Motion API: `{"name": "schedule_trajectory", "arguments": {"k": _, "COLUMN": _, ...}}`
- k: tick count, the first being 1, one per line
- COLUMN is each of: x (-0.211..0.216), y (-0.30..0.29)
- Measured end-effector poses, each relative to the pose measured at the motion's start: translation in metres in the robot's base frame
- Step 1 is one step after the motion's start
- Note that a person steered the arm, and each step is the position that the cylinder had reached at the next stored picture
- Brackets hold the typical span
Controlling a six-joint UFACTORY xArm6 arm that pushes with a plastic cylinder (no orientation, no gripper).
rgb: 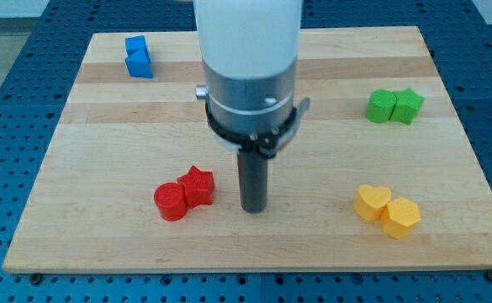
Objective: Separate the red star and red circle
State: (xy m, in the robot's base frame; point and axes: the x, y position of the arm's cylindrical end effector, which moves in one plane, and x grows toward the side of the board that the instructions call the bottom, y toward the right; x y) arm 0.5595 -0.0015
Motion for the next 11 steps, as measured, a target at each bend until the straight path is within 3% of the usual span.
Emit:
{"name": "schedule_trajectory", "arguments": {"k": 2, "x": 0.023, "y": -0.040}}
{"name": "schedule_trajectory", "arguments": {"k": 4, "x": -0.053, "y": -0.060}}
{"name": "schedule_trajectory", "arguments": {"k": 5, "x": -0.052, "y": -0.103}}
{"name": "schedule_trajectory", "arguments": {"k": 7, "x": -0.010, "y": -0.095}}
{"name": "schedule_trajectory", "arguments": {"k": 9, "x": -0.056, "y": -0.159}}
{"name": "schedule_trajectory", "arguments": {"k": 11, "x": -0.170, "y": -0.187}}
